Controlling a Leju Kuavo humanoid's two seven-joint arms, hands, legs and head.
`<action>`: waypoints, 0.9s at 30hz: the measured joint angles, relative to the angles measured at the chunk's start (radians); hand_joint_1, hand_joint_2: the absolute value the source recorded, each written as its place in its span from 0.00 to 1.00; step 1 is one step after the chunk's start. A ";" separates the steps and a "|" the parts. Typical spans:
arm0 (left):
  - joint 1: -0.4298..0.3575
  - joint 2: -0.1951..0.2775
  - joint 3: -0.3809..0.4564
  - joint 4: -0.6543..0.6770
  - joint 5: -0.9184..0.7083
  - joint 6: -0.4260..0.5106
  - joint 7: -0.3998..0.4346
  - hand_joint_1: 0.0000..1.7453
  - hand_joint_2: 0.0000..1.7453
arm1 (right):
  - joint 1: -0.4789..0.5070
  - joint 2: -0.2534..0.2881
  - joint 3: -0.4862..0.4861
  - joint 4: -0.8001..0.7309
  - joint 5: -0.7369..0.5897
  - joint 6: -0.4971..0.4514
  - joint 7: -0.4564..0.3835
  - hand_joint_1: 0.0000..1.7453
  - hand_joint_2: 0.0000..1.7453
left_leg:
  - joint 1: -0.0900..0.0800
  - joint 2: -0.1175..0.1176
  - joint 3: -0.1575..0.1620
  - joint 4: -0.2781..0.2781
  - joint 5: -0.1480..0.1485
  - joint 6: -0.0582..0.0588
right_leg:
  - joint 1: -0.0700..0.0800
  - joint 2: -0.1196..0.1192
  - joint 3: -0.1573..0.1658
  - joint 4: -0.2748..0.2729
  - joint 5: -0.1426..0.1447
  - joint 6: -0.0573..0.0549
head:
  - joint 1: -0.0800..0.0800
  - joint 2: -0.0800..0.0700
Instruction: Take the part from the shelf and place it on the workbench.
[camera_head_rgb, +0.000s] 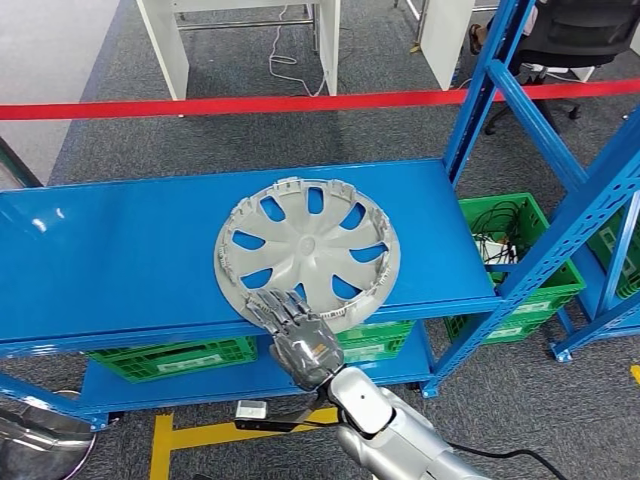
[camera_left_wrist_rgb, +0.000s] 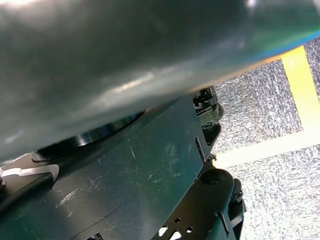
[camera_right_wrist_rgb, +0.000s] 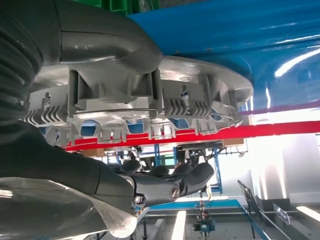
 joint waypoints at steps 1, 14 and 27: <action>0.000 0.000 0.000 0.000 0.000 0.000 0.000 0.00 0.00 | 0.000 0.000 0.000 0.000 0.000 0.002 0.000 0.00 1.00 | 0.000 0.000 0.000 0.000 0.000 0.000 | 0.000 0.000 0.000 0.000 0.000 0.000 | 0.000 0.000; 0.000 0.000 0.000 0.000 0.000 -0.004 0.002 0.00 0.00 | -0.007 0.000 0.000 0.008 -0.007 0.055 -0.005 0.00 1.00 | 0.000 0.000 0.000 0.000 0.000 0.000 | 0.000 0.000 0.000 0.000 0.000 0.000 | 0.000 0.000; 0.000 0.000 0.000 0.000 0.005 -0.003 0.010 0.00 0.00 | -0.021 0.003 0.001 0.014 -0.011 0.109 0.037 0.00 1.00 | 0.000 0.000 0.000 0.000 0.000 0.000 | 0.000 0.000 0.000 0.000 0.000 0.000 | 0.000 0.000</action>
